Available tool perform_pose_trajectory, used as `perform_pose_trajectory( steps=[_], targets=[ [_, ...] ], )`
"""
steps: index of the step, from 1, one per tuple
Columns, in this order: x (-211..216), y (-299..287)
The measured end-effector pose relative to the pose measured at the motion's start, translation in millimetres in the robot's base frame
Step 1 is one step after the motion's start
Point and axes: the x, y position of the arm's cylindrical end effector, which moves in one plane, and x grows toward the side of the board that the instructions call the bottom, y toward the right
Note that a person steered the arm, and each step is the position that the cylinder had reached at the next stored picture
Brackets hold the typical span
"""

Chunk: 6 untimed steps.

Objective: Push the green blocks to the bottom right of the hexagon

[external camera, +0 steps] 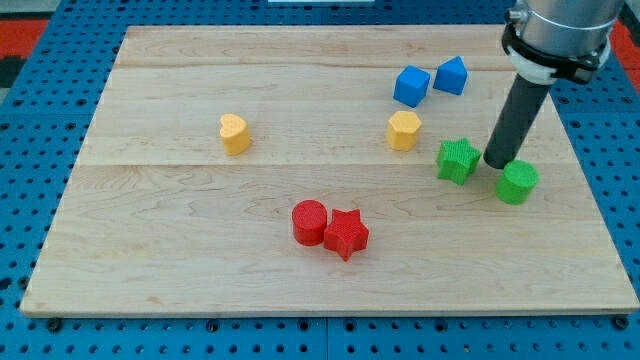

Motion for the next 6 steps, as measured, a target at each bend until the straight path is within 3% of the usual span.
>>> perform_pose_trajectory(
  steps=[1,3,4,6],
  targets=[
    [-45,-7],
    [-25,-72],
    [12,-66],
    [-27,-32]
  ],
)
